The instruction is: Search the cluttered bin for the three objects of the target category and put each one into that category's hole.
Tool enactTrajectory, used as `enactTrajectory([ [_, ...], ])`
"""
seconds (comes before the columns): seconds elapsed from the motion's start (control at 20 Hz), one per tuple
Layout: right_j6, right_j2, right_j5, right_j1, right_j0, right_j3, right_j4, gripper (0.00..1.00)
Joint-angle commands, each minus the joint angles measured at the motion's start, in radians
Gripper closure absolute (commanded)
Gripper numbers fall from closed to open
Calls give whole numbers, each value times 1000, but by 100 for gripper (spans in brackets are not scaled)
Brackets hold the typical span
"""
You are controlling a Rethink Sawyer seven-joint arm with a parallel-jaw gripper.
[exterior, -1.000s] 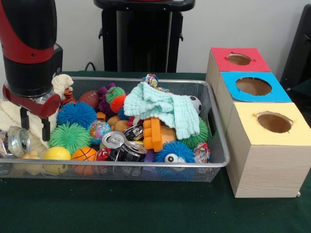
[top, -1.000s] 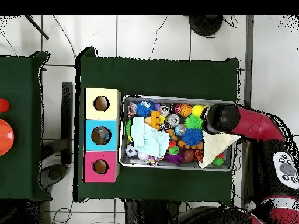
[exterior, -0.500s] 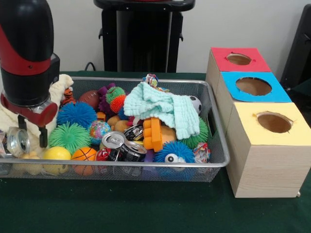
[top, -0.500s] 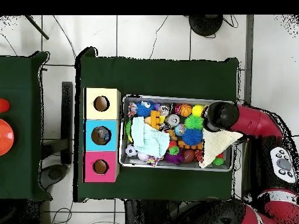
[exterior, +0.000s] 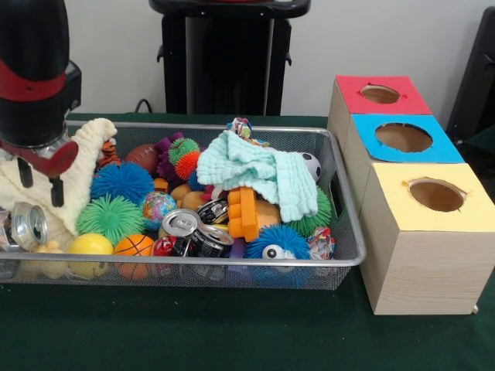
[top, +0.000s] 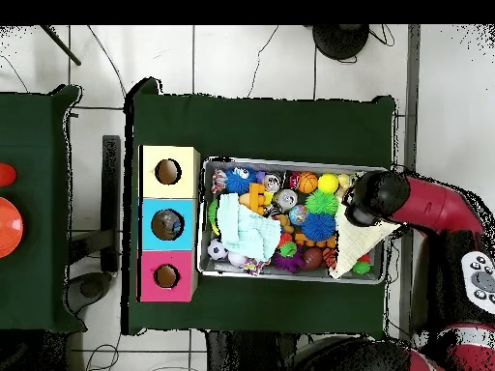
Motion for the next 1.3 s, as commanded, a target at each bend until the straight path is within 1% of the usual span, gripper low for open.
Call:
enactTrajectory([
  [0.05, -221, 10, 246, -114, -37, 118, -20, 0],
  [0.15, -252, 13, 259, -131, -48, 144, -35, 0],
  [0.25, -254, 20, 231, -118, -60, 165, -54, 0],
  [0.4, -259, 60, 140, -48, -109, 191, -66, 0],
  [0.65, -214, 98, -11, -1, -150, 260, -72, 0],
  [0.7, -197, 101, -46, -3, -152, 275, -75, 0],
  [0.8, -178, 106, -82, -1, -154, 292, -78, 0],
  [0.95, -163, 110, -139, 15, -154, 297, -92, 0],
  [1.15, -144, 112, -172, 31, -151, 298, -103, 0],
  [1.3, -107, 103, -182, 30, -138, 314, -98, 0],
])
